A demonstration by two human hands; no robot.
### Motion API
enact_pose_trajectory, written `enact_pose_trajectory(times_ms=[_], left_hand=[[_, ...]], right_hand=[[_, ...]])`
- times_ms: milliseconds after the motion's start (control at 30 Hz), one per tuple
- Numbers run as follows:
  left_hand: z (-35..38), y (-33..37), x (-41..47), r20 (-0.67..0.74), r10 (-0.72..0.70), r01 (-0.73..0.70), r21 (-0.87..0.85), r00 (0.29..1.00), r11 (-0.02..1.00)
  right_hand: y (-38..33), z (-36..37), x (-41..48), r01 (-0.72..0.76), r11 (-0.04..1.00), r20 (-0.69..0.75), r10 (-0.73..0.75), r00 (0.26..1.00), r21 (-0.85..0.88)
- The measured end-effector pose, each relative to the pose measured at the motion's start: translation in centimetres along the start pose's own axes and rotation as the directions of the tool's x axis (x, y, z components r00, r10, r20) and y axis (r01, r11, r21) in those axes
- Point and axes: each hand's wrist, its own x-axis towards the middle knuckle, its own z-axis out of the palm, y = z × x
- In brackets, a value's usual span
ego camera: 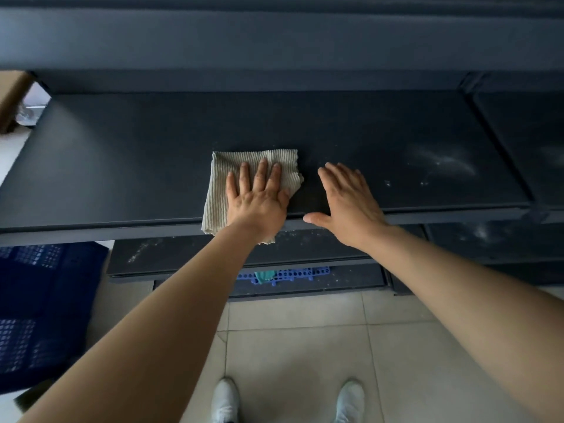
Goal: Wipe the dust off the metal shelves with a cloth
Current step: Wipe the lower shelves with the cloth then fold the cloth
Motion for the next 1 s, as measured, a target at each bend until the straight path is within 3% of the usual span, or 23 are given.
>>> enact_pose_trajectory(times_ms=[400,700,833,1000], left_hand=[[0.2,-0.8,-0.2,-0.059,0.058,-0.057,0.007,0.997,0.998],[-1.4,-9.3,0.9,-0.095,-0.175,0.179,0.040,0.980,0.983],[-2.0,-9.4,3.1,-0.079,-0.294,0.298,0.040,0.952,0.954],[-1.7,-4.8,5.5,-0.052,-0.154,0.157,0.050,0.987,0.986]], right_hand=[[0.3,-0.3,1.1,0.018,0.999,0.016,-0.018,1.000,0.045],[1.1,0.6,1.7,0.066,0.982,0.063,-0.078,0.995,0.177],[1.3,0.3,2.3,0.111,0.976,0.064,-0.125,0.990,0.187],[2.1,0.0,3.0,0.117,0.979,0.098,-0.134,0.986,0.165]])
